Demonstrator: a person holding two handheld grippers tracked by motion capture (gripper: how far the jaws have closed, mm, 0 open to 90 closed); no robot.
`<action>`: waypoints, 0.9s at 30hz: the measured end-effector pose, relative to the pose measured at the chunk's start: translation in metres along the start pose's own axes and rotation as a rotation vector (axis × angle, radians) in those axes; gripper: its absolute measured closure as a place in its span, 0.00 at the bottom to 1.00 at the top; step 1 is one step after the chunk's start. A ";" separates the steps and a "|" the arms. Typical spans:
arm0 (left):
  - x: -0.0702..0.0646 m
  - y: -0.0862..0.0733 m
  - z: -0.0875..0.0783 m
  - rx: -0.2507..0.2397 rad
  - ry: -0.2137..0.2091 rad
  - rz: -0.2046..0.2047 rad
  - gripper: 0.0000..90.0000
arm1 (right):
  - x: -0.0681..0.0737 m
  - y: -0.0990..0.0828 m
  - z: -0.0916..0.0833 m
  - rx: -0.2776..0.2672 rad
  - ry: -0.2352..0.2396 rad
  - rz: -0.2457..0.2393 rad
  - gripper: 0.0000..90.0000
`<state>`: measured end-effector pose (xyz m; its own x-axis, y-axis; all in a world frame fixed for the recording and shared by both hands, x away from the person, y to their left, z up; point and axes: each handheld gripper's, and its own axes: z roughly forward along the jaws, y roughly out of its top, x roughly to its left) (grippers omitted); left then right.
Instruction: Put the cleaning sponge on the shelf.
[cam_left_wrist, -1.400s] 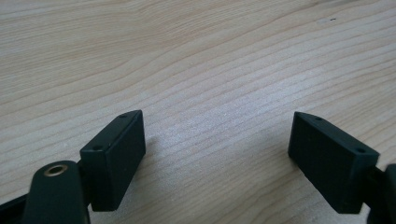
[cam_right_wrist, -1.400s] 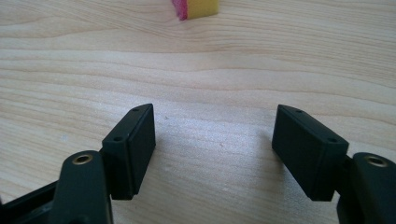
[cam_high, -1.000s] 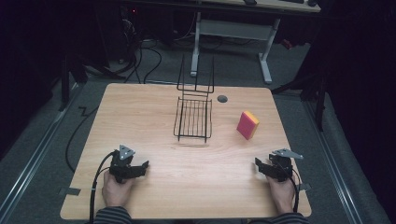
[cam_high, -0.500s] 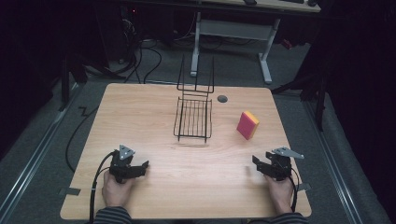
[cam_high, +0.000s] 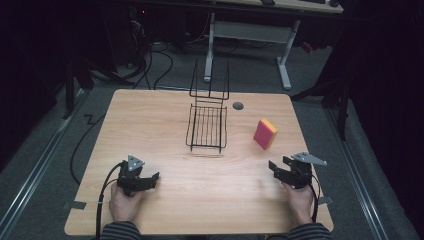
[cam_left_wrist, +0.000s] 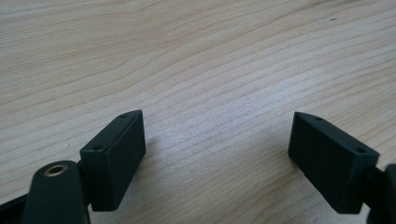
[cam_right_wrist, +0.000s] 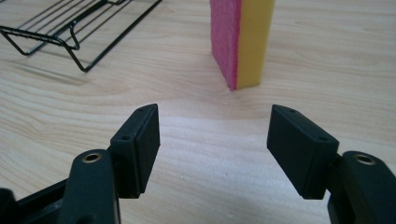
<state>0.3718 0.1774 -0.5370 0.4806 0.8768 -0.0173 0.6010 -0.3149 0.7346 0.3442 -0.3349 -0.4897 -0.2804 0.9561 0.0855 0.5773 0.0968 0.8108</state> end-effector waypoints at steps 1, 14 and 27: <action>0.000 0.000 0.000 0.000 0.000 0.000 0.22 | 0.001 0.002 0.000 0.000 0.001 0.005 0.39; 0.000 0.000 0.000 0.000 0.000 0.000 0.22 | 0.006 0.033 0.005 -0.034 0.002 -0.031 0.39; 0.000 0.000 0.000 0.000 0.000 0.000 0.21 | 0.001 0.052 0.012 -0.056 -0.009 -0.021 0.39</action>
<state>0.3718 0.1774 -0.5370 0.4810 0.8766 -0.0172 0.6009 -0.3153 0.7345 0.3829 -0.3254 -0.4541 -0.2849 0.9565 0.0632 0.5277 0.1014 0.8433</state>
